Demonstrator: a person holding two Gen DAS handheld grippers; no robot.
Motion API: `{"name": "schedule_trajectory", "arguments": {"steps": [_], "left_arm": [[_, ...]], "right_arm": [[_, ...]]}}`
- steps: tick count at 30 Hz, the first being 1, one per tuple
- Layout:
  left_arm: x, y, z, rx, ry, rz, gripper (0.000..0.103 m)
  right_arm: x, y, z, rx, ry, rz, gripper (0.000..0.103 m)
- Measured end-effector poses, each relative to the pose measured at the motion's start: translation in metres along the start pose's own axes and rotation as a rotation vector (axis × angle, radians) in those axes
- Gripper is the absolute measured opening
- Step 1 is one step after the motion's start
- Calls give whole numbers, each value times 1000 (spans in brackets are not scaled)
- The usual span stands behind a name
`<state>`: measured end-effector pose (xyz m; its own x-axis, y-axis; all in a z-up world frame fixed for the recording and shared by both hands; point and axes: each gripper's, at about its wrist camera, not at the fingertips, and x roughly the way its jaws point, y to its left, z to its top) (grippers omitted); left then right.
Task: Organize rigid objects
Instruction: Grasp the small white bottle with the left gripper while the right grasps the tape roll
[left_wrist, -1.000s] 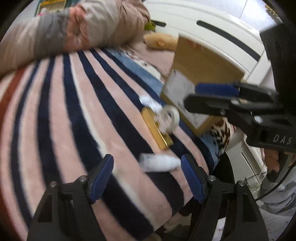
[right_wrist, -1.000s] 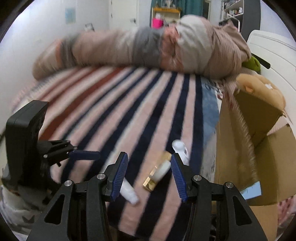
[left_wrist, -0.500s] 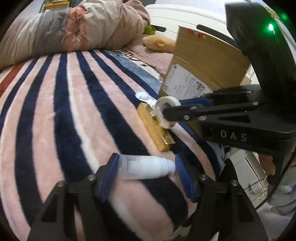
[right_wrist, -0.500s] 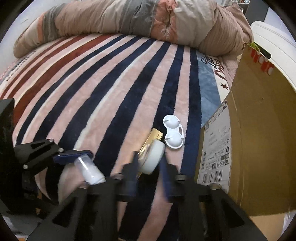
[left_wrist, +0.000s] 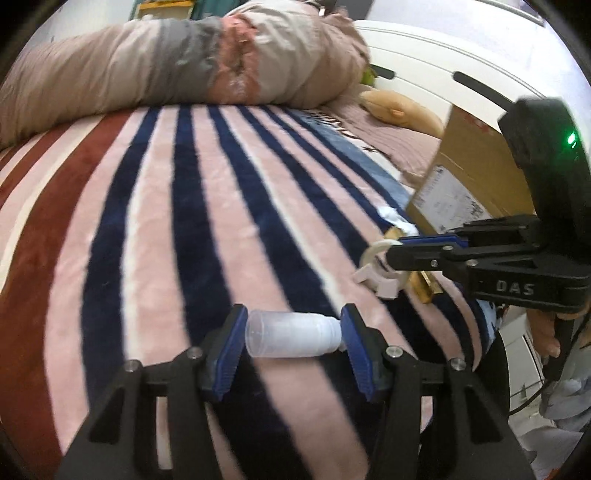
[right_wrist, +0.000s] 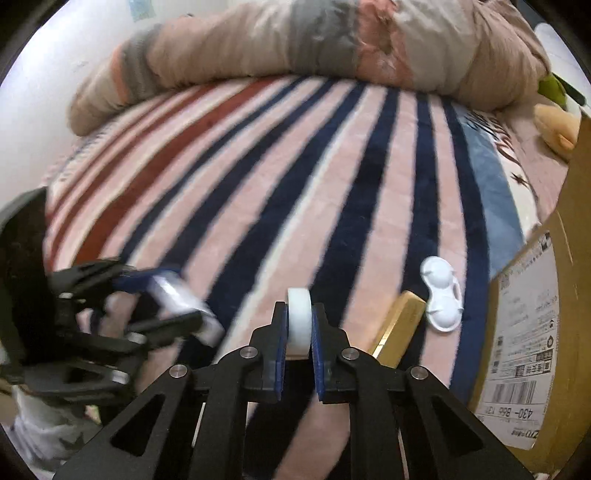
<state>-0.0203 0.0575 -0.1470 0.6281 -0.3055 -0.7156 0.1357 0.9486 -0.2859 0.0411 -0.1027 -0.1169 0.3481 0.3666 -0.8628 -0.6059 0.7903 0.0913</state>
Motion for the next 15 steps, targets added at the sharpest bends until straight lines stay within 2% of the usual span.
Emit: {"name": "schedule_trajectory", "arguments": {"steps": [1,2,3,4,6,8,12,15], "left_arm": [[-1,1,0,-7,0,-4,55],[-2,1,-1,-6,-2,-15,60],[-4,-2,-3,3,-11,-27,72],[-5,-4,-3,13,-18,-34,76],[-4,-13,-6,48,-19,-41,76],[2,-19,-6,66,-11,-4,76],[14,-19,-7,45,-4,61,76],[17,-24,-9,58,-21,97,76]], "right_arm": [[2,-2,0,6,5,-37,22],[2,-3,0,9,2,-50,33],[0,-4,-1,11,-10,-46,40],[-3,-5,-3,12,-19,-37,42],[-5,-2,-6,-7,-32,-19,45],[-2,3,-9,-41,-30,-10,45],[16,10,-11,-83,4,-101,46],[27,5,-11,-91,10,-115,52]]}}
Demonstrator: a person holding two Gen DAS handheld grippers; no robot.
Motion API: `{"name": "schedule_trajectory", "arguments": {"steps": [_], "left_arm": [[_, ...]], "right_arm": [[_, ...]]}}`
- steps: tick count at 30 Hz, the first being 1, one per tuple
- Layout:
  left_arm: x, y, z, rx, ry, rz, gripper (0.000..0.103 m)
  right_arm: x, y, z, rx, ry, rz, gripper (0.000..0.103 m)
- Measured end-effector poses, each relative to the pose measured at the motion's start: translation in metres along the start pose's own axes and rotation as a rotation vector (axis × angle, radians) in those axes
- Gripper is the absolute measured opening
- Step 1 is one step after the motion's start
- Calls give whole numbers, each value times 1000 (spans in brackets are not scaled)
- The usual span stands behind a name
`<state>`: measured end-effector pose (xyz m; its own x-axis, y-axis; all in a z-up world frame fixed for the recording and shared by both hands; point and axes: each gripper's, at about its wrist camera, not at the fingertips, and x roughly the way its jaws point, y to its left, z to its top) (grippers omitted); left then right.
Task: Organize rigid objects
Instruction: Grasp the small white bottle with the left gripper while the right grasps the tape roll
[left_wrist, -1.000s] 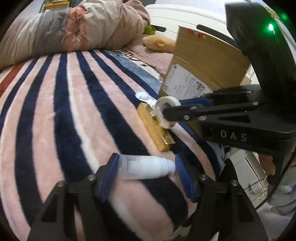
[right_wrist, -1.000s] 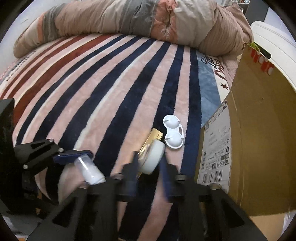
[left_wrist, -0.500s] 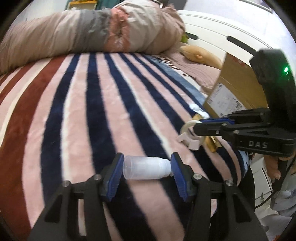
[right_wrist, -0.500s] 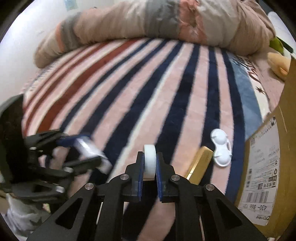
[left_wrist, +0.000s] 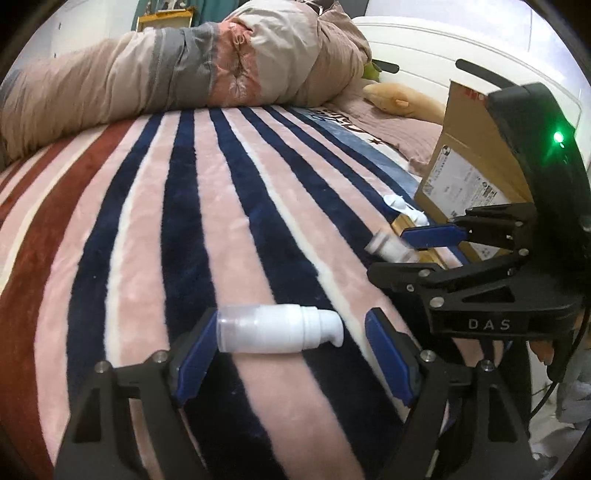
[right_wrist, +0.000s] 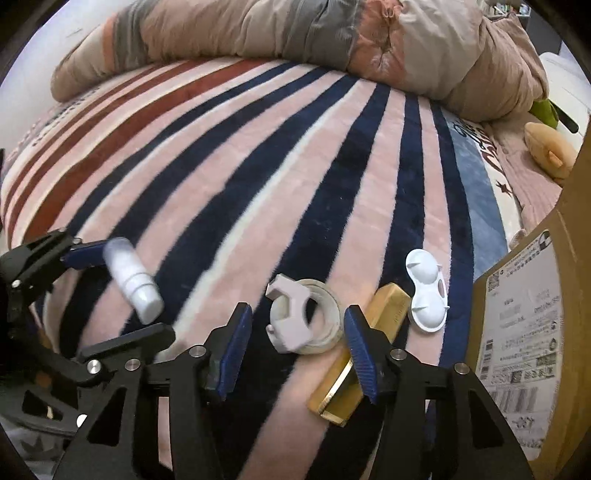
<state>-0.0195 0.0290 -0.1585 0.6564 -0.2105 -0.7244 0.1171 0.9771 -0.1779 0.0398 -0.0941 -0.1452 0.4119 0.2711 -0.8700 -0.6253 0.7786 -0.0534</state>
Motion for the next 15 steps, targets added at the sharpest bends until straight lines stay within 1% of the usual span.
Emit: {"name": "schedule_trajectory", "arguments": {"steps": [2,5,6,7,10,15], "left_arm": [[1,0,-1,3,-2,14,76],[0,4,-1,-19,-7,18,66],[-1,7,0,-29,-8,14,62],[-1,11,0,-40,-9,11,59],[-3,12,-1,-47,-11,-6,59],[-5,11,0,-46,-13,-6,59]], "right_arm": [[4,-4,0,21,3,17,52],[0,-11,0,47,-2,41,52],[-1,-11,-1,54,-4,44,52],[-3,-12,-2,58,-9,45,52],[-8,-12,-4,53,-23,46,52],[-2,-15,-4,54,-23,104,52]]}}
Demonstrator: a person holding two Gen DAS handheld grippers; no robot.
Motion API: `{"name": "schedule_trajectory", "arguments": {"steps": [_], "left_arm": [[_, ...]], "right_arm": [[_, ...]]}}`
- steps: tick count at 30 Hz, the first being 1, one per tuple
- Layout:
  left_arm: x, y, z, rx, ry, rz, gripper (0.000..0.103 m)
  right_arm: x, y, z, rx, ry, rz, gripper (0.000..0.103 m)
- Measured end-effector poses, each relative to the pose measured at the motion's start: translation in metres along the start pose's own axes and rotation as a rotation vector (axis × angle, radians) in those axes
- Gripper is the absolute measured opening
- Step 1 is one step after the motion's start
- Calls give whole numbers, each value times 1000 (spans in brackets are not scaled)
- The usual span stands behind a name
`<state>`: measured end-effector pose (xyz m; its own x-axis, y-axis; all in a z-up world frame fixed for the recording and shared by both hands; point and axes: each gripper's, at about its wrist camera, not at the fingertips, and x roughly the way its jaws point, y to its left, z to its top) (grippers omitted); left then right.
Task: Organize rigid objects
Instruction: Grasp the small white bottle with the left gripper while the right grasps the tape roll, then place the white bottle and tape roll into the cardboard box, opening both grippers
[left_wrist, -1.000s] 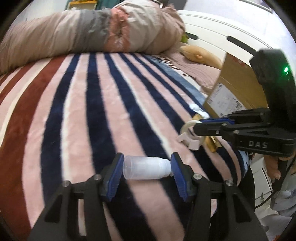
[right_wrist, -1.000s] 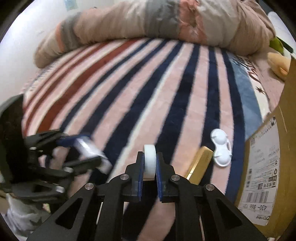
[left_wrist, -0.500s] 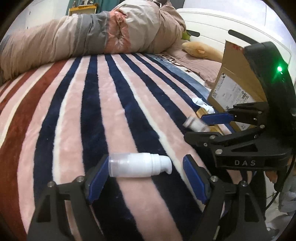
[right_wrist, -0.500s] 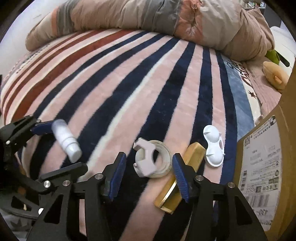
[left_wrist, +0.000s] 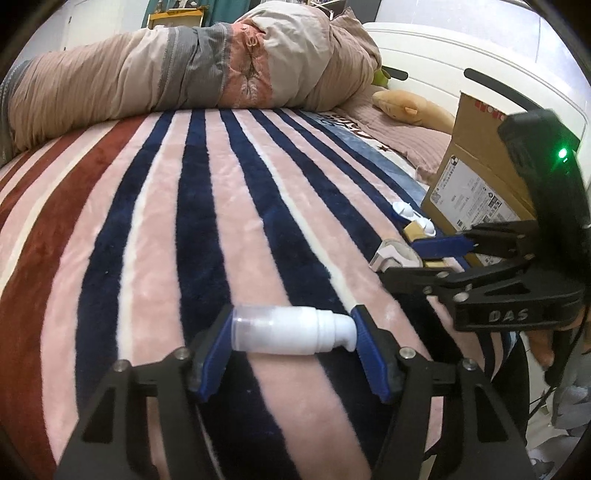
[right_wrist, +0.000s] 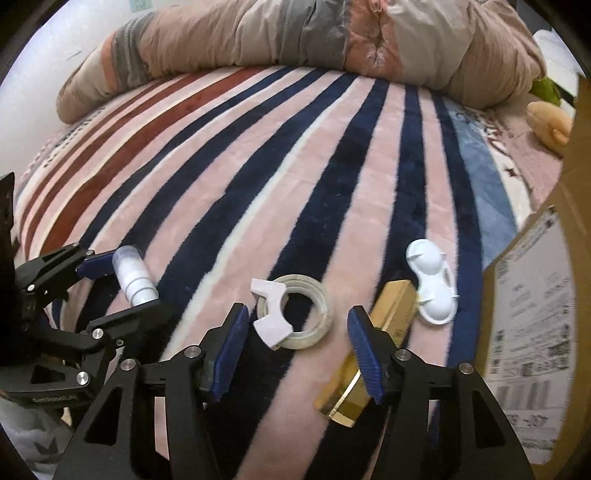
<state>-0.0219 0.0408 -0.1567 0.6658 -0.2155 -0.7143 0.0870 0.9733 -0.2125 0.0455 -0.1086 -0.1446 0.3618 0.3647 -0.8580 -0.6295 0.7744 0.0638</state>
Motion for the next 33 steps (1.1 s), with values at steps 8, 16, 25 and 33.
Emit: {"name": "schedule_trajectory", "arguments": {"steps": [8,16,25,33], "left_arm": [[-32,8,18,-31,-40,-26,59],[-97,-39,83,89,-181,-108,59],[-98,-161,144,280,-204,-254,59],[-41,-260,174,420,-54,-264,59]], "right_arm": [[-22,16,7,-50,-71,-10,37],[-133,7,9,-72,-325,21,37],[-214,-109,-12,98,-438,-153,37],[-170,-176,-22,132,-299,-247,39]]}}
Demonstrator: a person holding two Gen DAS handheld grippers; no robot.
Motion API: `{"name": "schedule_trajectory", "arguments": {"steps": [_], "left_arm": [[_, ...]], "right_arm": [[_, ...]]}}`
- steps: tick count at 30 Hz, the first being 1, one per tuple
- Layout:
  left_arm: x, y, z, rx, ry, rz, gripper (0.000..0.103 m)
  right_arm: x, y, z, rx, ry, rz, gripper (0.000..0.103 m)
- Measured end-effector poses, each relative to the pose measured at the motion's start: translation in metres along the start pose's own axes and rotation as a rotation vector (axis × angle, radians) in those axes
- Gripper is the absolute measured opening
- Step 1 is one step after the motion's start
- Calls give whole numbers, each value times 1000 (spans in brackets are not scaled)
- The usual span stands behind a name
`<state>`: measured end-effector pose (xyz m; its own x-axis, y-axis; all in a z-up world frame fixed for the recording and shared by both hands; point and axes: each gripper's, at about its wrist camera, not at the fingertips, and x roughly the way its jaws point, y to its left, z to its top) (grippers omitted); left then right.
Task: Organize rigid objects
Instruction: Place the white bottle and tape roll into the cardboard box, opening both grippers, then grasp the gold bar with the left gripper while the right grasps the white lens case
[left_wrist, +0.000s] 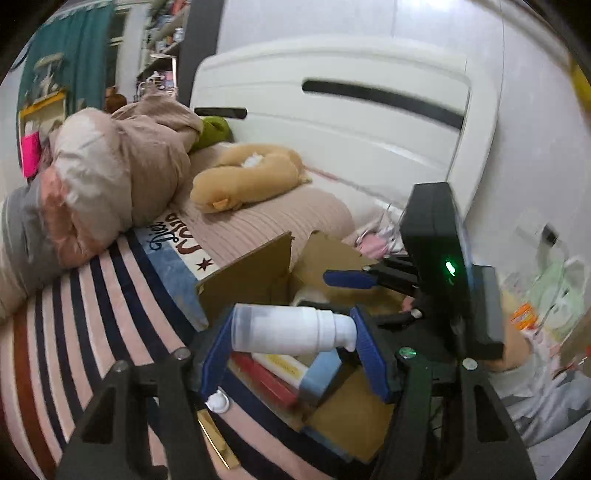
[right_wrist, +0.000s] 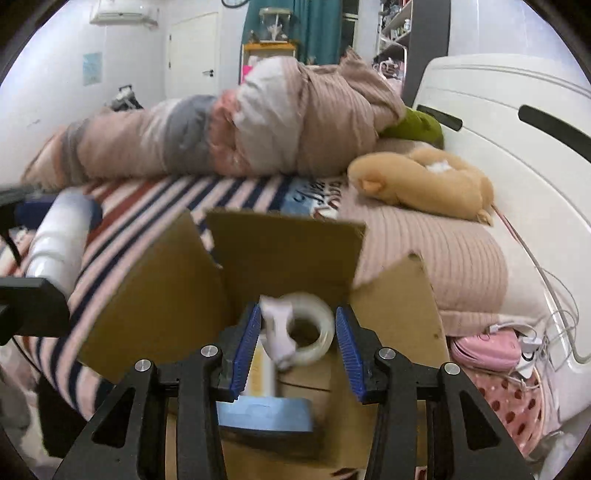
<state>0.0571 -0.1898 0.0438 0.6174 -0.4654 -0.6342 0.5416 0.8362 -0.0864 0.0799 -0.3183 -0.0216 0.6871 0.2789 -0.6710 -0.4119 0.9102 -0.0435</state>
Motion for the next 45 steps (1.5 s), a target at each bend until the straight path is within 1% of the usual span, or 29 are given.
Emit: {"name": "schedule_trajectory", "arguments": {"steps": [1,3,6,8,11,13,17,20,25,28,32,35,37,38,39,40,42,44,45], "left_arm": [[8,-4,4,15,22,10,59],[27,-9,10,35,75,6,59],[49,-11,12,63,139,28,59],[60,-13,11,79,179,48,59],[72,-15,7,108,216,50,59],[74,-16,5,118,226,59,60],[75,-12,2,123,227,87,60],[65,-4,1,85,204,86,61],[26,18,-4,12,114,101,69],[-4,37,-14,-28,61,156,69],[-40,69,-39,-86,21,208,70],[-54,90,-67,-123,22,213,69],[-58,104,-88,-148,33,203,69],[-57,110,-102,-169,39,190,69],[-56,115,-112,-188,46,172,69],[-54,119,-123,-204,52,152,69],[-43,122,-145,-229,64,107,69],[-31,122,-166,-262,68,32,69],[-24,123,-174,-277,71,4,67]], "right_arm": [[0,-3,-3,4,-5,8,40],[-2,-10,-10,26,-25,30,50],[-8,-21,-19,47,-52,30,52],[-11,-28,-24,59,-61,47,52],[-16,-35,-29,74,-75,60,52],[-17,-37,-28,79,-82,66,52],[-17,-36,-28,78,-81,69,52],[-18,-32,-28,70,-73,69,53],[-22,-19,-22,48,-61,91,53],[-34,-4,-13,43,-92,97,53],[-51,26,4,35,-146,162,53],[-55,57,18,12,-167,209,53],[-50,84,27,-28,-152,224,53],[-46,95,29,-46,-139,228,50],[-41,107,31,-69,-124,233,43],[-34,124,33,-100,-101,234,40],[-21,142,31,-131,-57,218,30],[-5,161,27,-167,-2,204,24],[3,168,25,-182,25,200,20]]}}
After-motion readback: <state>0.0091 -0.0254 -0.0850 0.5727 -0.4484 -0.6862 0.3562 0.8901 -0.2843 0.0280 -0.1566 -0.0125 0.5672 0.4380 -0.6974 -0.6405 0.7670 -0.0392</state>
